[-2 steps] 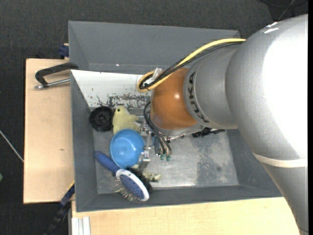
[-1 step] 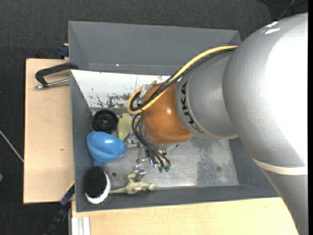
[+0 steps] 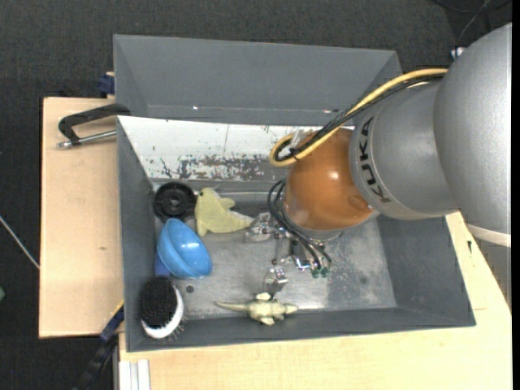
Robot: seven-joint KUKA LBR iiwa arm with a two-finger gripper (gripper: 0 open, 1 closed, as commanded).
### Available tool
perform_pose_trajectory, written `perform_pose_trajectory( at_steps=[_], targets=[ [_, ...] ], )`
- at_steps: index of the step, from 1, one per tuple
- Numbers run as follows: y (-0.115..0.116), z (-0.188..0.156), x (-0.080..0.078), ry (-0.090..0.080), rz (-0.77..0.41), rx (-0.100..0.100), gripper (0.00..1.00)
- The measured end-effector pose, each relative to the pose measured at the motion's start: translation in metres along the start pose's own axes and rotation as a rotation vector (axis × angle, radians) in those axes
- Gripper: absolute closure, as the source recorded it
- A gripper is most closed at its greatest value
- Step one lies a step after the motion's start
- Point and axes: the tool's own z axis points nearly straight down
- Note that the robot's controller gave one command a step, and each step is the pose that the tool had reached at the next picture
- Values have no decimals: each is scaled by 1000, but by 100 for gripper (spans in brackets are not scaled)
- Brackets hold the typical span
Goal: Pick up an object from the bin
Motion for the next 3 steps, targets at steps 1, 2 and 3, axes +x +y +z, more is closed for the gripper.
perform_pose_trajectory(
  at_steps=[1, 2, 3],
  targets=[
    [-59, -58, 30, 12, -27, 4, 0],
    [-98, 2, 32, 16, -276, -2, 0],
    [-175, 1, 48, 12, -321, 2, 0]
  ],
)
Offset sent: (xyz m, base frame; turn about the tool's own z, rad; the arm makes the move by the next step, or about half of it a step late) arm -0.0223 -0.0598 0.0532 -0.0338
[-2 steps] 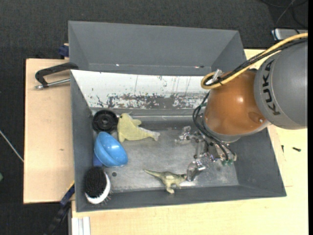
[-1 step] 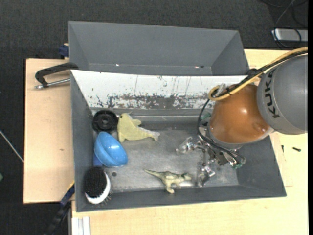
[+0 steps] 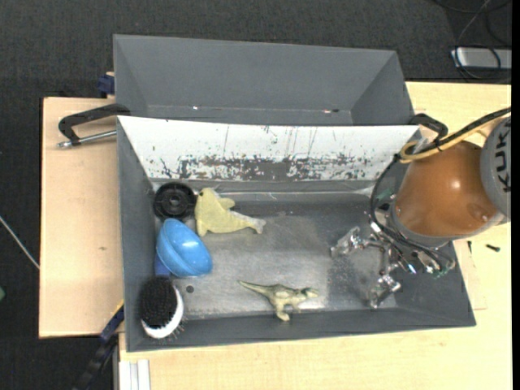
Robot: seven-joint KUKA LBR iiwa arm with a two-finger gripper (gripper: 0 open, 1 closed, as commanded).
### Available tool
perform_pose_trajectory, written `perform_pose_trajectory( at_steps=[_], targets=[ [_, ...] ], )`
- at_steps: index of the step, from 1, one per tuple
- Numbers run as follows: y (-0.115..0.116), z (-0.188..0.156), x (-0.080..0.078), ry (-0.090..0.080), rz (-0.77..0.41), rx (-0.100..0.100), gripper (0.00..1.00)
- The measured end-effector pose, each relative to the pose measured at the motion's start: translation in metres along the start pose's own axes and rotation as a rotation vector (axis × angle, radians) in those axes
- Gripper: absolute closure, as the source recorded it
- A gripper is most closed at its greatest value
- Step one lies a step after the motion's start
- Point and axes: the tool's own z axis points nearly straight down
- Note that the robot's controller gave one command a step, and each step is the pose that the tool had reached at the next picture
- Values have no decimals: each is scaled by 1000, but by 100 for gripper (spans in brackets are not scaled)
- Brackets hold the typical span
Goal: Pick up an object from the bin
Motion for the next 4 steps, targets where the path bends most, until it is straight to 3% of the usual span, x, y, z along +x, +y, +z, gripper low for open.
perform_pose_trajectory(
  at_steps=[1, 2, 3, 4],
  targets=[
    [36, -1, -17, 3, -103, -2, 0],
    [-19, -28, -3, 2, -289, -1, 0],
    [62, -105, -80, -8, -250, -3, 0],
    [68, -135, -137, -7, -177, -2, 0]
  ],
)
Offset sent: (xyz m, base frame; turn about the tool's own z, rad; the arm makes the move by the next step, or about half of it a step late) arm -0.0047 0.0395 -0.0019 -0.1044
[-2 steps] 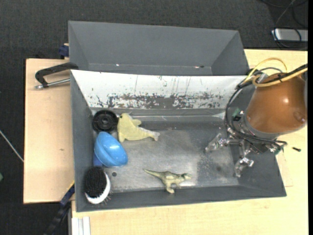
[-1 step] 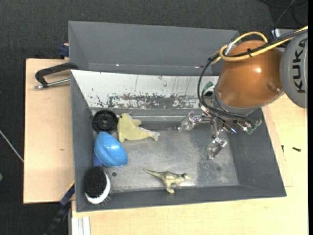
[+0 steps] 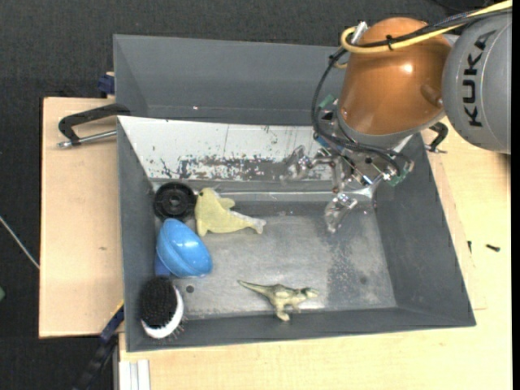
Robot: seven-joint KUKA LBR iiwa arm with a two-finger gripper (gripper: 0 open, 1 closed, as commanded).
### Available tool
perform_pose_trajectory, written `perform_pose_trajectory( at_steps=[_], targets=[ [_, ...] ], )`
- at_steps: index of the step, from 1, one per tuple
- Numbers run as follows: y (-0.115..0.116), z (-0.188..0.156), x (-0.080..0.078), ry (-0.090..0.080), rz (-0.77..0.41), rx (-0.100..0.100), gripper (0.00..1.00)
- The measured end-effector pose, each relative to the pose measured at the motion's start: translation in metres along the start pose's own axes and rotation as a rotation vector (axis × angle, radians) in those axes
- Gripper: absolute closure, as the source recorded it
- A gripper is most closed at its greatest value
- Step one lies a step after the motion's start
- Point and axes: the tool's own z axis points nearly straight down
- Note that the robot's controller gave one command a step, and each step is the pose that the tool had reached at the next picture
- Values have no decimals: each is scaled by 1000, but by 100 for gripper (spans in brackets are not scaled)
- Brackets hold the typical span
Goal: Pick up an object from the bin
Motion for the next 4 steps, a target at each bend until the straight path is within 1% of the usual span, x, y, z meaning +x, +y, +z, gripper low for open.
perform_pose_trajectory(
  at_steps=[1, 2, 3, 4],
  targets=[
    [69, 32, -51, 11, -37, -10, 0],
    [110, 134, -86, 0, 30, -2, 0],
    [80, 130, -71, -9, -54, -5, 0],
    [80, 125, -76, -27, -52, 1, 100]
  ],
)
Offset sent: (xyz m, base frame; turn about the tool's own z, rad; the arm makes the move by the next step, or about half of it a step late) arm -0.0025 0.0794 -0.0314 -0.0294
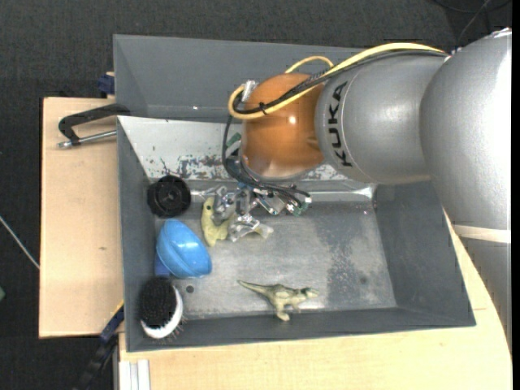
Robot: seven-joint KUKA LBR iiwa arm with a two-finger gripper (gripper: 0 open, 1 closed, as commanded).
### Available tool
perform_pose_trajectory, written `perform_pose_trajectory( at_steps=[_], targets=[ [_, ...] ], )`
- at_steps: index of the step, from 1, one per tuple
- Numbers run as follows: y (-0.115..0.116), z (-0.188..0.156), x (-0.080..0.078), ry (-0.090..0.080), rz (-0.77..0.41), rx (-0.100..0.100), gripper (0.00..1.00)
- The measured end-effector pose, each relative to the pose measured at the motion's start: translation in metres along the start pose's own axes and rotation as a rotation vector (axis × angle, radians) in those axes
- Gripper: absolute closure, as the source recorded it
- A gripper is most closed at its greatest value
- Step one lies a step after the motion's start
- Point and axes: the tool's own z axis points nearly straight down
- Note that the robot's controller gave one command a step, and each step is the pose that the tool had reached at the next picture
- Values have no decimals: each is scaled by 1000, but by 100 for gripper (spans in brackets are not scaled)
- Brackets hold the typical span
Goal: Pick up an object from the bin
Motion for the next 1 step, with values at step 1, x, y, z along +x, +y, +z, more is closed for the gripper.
perform_pose_trajectory(
  at_steps=[1],
  targets=[
    [-1, -160, 13, 26, -74, -2, 100]
  ],
)
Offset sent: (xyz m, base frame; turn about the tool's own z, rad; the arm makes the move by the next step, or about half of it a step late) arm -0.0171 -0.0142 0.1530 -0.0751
